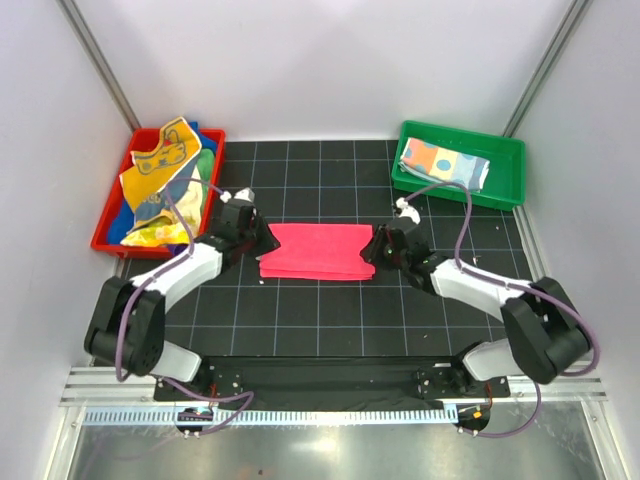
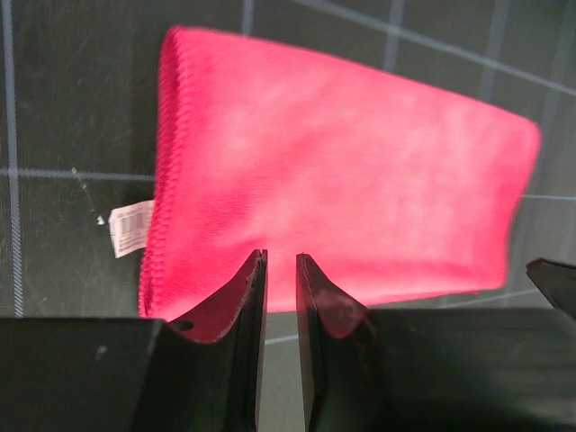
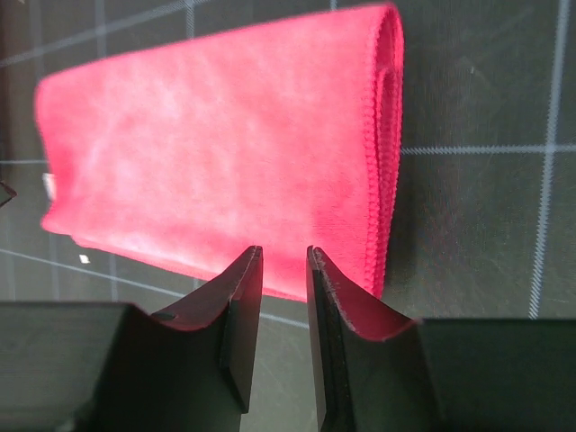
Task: Fold and stack the towels
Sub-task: Neatly place the folded towel into the bin
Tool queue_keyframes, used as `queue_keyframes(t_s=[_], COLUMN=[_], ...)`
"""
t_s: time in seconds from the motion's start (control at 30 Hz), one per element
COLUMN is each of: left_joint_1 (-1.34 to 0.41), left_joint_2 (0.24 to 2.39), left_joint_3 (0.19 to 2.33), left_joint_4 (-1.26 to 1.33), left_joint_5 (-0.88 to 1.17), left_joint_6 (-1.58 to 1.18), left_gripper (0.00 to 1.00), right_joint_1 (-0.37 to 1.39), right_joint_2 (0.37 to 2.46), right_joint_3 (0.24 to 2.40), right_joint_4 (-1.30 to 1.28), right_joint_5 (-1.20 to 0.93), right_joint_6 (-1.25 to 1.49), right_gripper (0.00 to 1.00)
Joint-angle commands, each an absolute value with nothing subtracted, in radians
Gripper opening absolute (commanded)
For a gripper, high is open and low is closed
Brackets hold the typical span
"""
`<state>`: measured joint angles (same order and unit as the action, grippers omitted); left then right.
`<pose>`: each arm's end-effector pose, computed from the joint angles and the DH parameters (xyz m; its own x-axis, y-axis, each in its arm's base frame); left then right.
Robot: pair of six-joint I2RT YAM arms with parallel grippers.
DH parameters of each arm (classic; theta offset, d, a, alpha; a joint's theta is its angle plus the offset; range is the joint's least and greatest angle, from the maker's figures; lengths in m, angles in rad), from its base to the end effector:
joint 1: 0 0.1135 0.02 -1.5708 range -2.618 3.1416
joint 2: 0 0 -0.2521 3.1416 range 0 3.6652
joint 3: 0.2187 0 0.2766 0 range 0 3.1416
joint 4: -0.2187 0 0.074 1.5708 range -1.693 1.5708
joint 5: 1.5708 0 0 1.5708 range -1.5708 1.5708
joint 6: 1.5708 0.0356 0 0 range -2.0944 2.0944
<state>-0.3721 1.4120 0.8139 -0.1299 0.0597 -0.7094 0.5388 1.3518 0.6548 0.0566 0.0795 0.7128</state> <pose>0.2962 -0.1179 0.1871 -0.7337 -0.4116 -0.5406 -0.0969 0.8509 -0.5164 0.2577 0.1508 0.1668 -0.6867 0.3490 -0.6377 -0.0102 0.8725 0.4885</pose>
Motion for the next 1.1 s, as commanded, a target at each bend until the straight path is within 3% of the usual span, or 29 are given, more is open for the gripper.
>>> queue_keyframes(t_s=[0.0,0.4,0.77,0.9,1.07], left_joint_1=[-0.373,-0.373,-0.374,-0.390,-0.490], left_joint_2=[1.471,1.551,1.399,1.376,1.481], left_joint_3=[0.803,0.641,0.758,0.837,0.922], left_joint_4=[-0.101,0.017,-0.165,-0.198,-0.175], left_joint_5=[0.014,-0.038,-0.034,-0.018,-0.006], left_joint_6=[-0.739,-0.765,-0.703,-0.689,-0.684], left_gripper=[0.22,0.16,0.21,0.27,0.27], right_joint_1=[0.543,0.532,0.482,0.479,0.436], right_joint_2=[1.419,1.463,1.312,1.244,1.299], right_joint_3=[0.640,0.515,0.529,0.603,0.698], right_joint_4=[0.124,0.213,0.095,-0.029,-0.071], right_joint_5=[0.078,0.064,0.041,0.106,0.065], right_joint_6=[0.742,0.770,0.738,0.690,0.650], right_gripper=[0.33,0.31,0.32,0.43,0.52])
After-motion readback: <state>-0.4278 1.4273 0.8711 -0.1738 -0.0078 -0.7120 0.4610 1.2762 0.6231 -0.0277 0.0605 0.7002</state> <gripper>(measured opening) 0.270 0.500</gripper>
